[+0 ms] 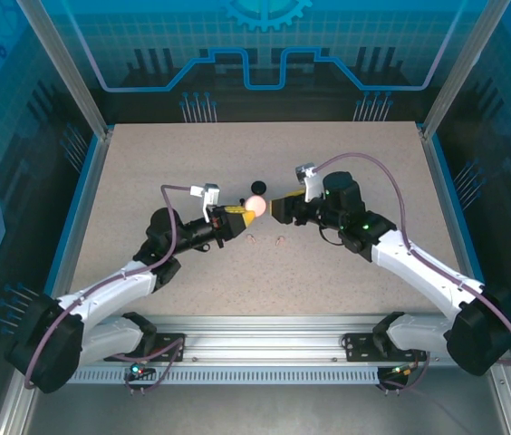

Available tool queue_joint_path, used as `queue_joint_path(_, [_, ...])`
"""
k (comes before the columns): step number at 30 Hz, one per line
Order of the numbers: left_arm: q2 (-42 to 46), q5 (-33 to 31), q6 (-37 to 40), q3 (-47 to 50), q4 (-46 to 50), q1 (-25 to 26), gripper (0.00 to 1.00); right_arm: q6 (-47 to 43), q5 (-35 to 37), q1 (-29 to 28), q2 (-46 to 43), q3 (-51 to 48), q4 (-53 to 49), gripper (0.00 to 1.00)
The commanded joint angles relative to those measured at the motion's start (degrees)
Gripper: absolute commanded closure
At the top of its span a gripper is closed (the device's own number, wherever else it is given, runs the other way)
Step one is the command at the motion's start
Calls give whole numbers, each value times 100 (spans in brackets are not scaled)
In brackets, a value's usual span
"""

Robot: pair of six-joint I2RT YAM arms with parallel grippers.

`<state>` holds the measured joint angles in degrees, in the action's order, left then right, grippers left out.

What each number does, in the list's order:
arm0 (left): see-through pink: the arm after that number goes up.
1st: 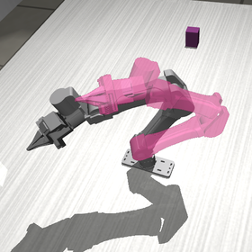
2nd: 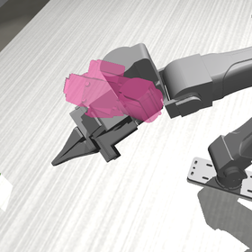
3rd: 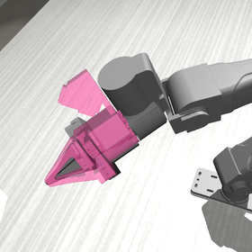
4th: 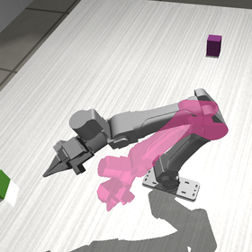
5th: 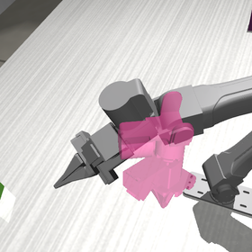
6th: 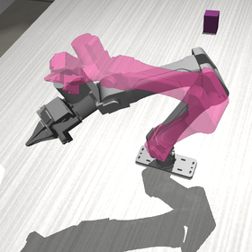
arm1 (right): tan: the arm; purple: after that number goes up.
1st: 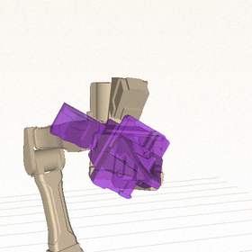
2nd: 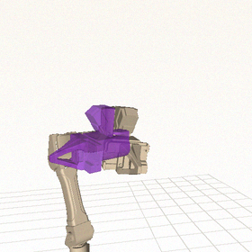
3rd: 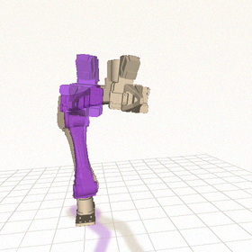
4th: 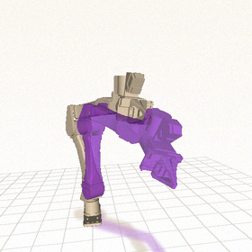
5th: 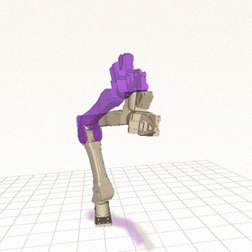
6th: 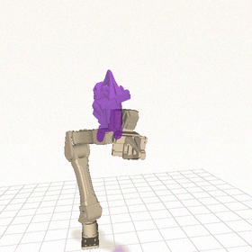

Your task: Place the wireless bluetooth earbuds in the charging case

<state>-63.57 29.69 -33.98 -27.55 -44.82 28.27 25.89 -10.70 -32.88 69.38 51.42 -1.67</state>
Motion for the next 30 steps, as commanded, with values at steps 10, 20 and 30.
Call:
queue_joint_path(10, [196, 241, 181, -162, 17, -41, 100, 263, -660, 65, -1210, -470, 10, 34])
queue_joint_path(20, [129, 472, 405, -319, 246, -50, 100, 2409, 1158, -679, -905, -132, 461, 23])
queue_joint_path(30, [-1, 405, 489, -357, 261, -54, 100, 3982, 3007, -1697, -426, 266, 509, 18])
